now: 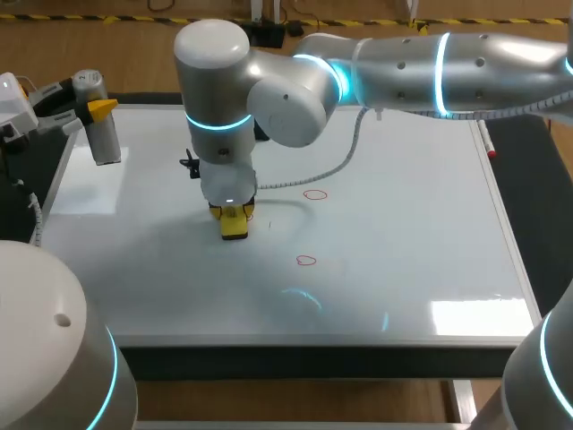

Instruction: Pick up the inspection probe, press it on each red-marked spot on the whiteboard one by one, put down the probe, pick up the eraser, and wipe off all the red marks.

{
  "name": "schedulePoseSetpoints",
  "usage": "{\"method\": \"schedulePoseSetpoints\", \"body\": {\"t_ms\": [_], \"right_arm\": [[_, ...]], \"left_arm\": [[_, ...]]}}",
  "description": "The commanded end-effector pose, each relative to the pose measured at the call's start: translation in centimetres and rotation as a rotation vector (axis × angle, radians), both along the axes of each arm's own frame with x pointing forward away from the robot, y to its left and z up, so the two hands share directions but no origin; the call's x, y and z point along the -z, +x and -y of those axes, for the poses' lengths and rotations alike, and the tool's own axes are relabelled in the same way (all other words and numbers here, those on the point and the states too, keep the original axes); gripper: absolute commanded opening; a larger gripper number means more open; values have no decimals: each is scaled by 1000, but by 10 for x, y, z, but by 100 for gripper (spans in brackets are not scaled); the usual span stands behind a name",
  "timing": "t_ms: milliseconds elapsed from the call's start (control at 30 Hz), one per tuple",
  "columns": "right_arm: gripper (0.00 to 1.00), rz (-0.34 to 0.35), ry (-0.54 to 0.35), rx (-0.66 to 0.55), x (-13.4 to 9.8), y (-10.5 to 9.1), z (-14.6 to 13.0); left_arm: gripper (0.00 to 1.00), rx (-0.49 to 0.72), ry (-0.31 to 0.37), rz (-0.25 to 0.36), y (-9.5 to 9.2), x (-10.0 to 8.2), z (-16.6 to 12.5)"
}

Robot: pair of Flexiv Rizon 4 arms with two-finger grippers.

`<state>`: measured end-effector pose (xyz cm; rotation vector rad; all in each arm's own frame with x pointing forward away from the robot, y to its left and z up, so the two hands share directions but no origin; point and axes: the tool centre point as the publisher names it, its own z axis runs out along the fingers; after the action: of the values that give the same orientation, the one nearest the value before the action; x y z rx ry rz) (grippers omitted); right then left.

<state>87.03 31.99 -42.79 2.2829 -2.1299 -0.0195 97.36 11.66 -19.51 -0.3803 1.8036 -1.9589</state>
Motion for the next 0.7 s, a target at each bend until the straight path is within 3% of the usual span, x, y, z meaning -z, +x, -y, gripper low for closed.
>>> {"method": "schedulePoseSetpoints", "body": {"t_ms": [33, 700], "right_arm": [[0, 10, 5, 6, 1, 0, 18], [0, 10, -15, 56, -3, 2, 54]], "left_arm": [[0, -1, 1, 0, 0, -1, 0], [0, -1, 1, 0, 0, -1, 0]]}}
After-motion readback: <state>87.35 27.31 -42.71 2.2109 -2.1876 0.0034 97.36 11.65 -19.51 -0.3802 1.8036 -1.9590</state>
